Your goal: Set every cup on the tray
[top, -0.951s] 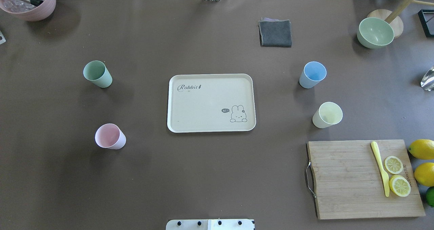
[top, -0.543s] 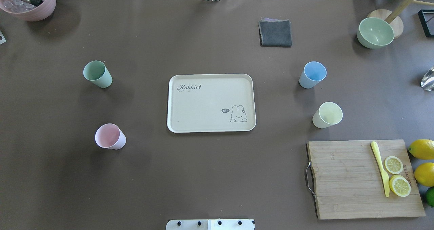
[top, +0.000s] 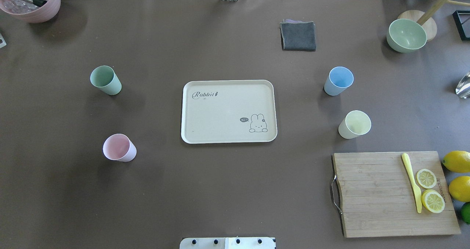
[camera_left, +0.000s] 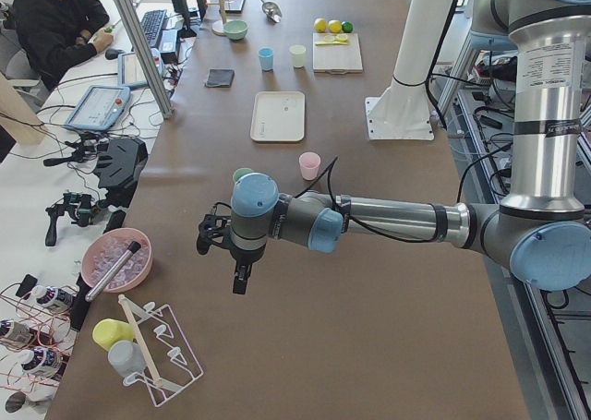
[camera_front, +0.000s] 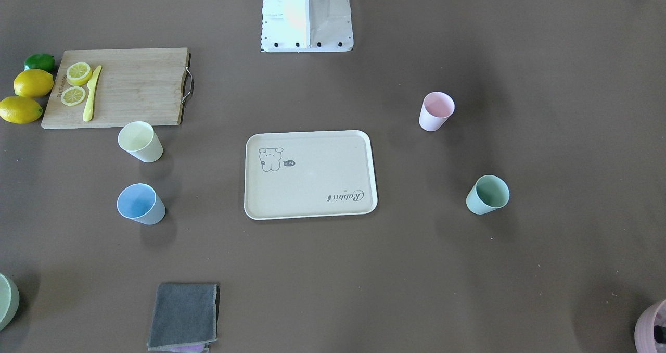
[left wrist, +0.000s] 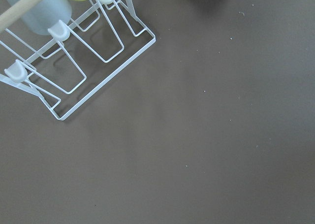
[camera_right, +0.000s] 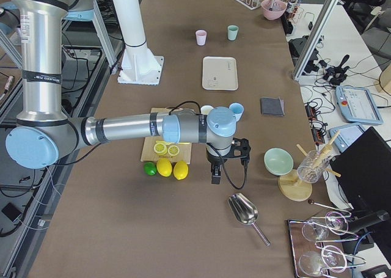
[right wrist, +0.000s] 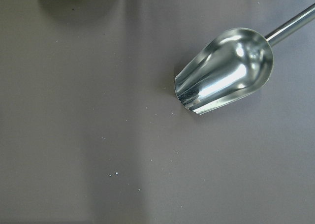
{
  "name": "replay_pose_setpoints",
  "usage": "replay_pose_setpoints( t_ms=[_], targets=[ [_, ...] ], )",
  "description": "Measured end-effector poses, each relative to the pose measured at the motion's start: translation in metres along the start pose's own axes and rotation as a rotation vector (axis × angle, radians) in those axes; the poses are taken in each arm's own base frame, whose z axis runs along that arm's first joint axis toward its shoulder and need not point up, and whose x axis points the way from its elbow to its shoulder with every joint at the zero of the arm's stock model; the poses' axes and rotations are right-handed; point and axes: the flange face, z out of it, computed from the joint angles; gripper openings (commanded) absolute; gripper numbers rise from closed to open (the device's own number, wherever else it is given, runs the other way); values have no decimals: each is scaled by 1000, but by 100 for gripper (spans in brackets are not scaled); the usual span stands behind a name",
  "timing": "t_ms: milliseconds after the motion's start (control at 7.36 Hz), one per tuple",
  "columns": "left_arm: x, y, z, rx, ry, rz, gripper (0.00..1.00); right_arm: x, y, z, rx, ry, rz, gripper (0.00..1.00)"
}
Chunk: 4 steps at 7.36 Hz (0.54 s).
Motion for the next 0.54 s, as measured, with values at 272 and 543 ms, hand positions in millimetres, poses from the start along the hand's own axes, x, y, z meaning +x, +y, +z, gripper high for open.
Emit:
replay_pose_setpoints(
  t_ms=[272,543],
  targets=[
    [1,0,0,2,0,3,98,-3,-1,-2,5,-3,-5,100],
    [5,-3,-3,10,1,13,98,-8,-1,-6,12,-16,-13,100]
  ],
)
